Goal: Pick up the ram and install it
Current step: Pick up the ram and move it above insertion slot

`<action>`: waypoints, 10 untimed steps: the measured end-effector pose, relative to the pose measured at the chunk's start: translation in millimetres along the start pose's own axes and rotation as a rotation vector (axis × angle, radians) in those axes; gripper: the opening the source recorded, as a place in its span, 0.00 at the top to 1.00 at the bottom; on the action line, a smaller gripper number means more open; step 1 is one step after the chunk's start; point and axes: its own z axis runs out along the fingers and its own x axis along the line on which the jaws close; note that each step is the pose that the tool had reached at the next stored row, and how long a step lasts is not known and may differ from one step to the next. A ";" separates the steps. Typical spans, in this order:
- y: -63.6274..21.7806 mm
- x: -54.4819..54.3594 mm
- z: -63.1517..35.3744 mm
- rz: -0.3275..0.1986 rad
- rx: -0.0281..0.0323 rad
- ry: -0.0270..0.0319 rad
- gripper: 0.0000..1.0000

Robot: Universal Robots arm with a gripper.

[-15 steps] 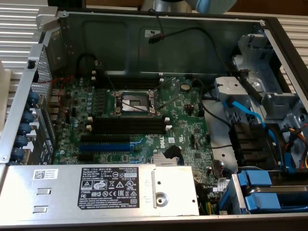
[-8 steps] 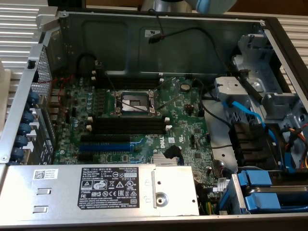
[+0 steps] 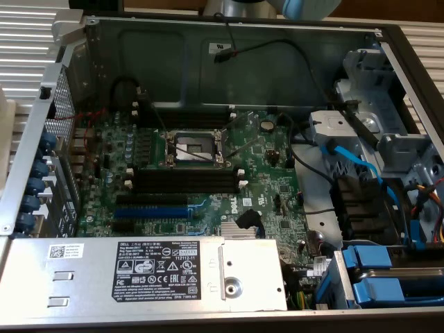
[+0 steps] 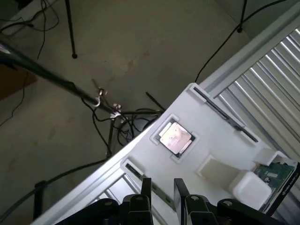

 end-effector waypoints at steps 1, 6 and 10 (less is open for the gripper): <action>-0.1 0.0 1.0 -0.018 -0.0002 0.0021 0.67; -0.6 0.1 5.4 -0.108 -0.0016 0.0126 0.67; -0.6 0.1 6.6 -0.153 0.0123 0.0165 0.67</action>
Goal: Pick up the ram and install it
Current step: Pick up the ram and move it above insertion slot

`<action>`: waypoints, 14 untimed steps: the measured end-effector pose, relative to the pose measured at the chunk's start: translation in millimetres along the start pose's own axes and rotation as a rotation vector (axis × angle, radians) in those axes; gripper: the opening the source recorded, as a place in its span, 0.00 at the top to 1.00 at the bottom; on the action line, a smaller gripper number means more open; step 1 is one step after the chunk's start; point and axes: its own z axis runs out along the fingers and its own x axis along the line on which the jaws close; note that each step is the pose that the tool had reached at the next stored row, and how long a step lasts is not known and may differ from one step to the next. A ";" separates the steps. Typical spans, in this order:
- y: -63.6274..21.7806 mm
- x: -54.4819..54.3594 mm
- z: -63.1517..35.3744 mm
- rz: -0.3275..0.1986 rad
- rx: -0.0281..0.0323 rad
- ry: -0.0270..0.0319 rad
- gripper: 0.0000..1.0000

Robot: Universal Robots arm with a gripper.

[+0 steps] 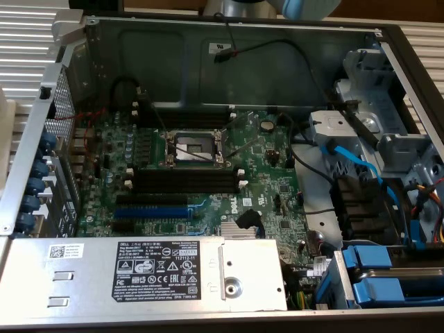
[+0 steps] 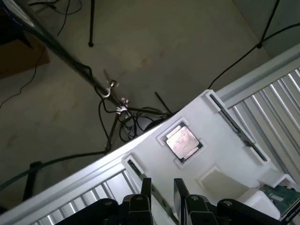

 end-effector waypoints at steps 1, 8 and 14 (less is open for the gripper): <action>-0.1 0.0 0.1 -0.006 0.0107 -0.0009 0.67; -0.4 0.1 3.1 -0.102 0.0420 0.0003 0.67; -0.9 0.1 7.4 -0.210 0.0400 0.0088 0.67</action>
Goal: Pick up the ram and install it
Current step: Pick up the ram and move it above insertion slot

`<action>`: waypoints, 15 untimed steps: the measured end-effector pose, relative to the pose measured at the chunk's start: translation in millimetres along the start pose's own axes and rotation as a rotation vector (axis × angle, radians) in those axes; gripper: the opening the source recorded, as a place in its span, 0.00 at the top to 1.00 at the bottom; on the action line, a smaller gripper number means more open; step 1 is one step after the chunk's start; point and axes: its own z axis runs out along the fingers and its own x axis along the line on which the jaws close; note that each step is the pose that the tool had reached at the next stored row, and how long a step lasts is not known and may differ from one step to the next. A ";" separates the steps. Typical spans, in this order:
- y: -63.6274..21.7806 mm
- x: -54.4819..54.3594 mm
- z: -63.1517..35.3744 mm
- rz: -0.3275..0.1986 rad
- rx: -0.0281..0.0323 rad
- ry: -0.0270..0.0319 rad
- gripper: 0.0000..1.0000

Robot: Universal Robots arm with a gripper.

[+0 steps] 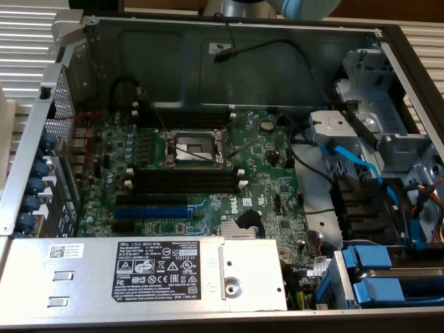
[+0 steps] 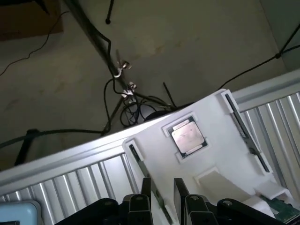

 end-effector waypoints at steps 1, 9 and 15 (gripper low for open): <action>0.0 0.0 0.7 -0.019 -0.0005 0.0012 0.67; -0.4 0.2 7.3 -0.165 -0.0037 0.0097 0.67; -1.3 0.0 12.9 -0.252 -0.0056 0.0148 0.67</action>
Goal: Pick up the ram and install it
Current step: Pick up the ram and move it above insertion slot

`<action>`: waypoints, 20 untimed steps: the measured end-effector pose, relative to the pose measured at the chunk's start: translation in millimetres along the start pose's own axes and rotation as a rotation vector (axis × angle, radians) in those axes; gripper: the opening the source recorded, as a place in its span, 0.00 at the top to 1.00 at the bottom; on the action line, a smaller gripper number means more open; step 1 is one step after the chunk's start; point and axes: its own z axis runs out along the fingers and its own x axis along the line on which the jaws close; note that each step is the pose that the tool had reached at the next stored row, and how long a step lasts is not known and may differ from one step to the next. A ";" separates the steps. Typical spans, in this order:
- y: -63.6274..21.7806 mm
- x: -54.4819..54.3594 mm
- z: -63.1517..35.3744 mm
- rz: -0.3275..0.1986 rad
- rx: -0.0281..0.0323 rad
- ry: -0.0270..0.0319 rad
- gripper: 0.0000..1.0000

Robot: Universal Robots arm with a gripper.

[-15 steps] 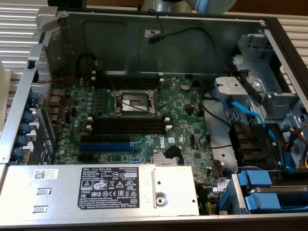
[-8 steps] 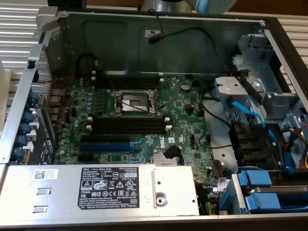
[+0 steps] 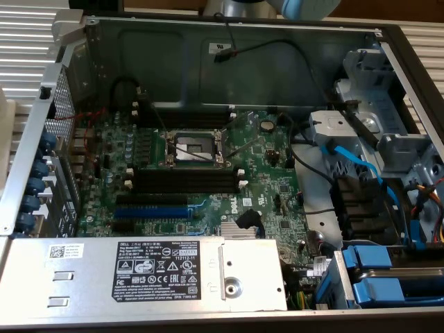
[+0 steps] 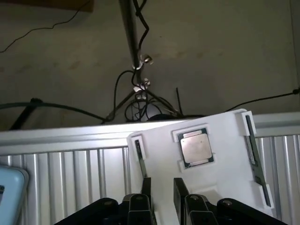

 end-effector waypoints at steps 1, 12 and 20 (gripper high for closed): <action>-0.4 0.0 0.7 -0.010 0.0004 0.0008 0.67; -4.0 0.0 5.6 -0.084 0.0667 0.0080 0.67; -5.2 8.3 17.1 -0.098 0.0764 -0.0070 0.67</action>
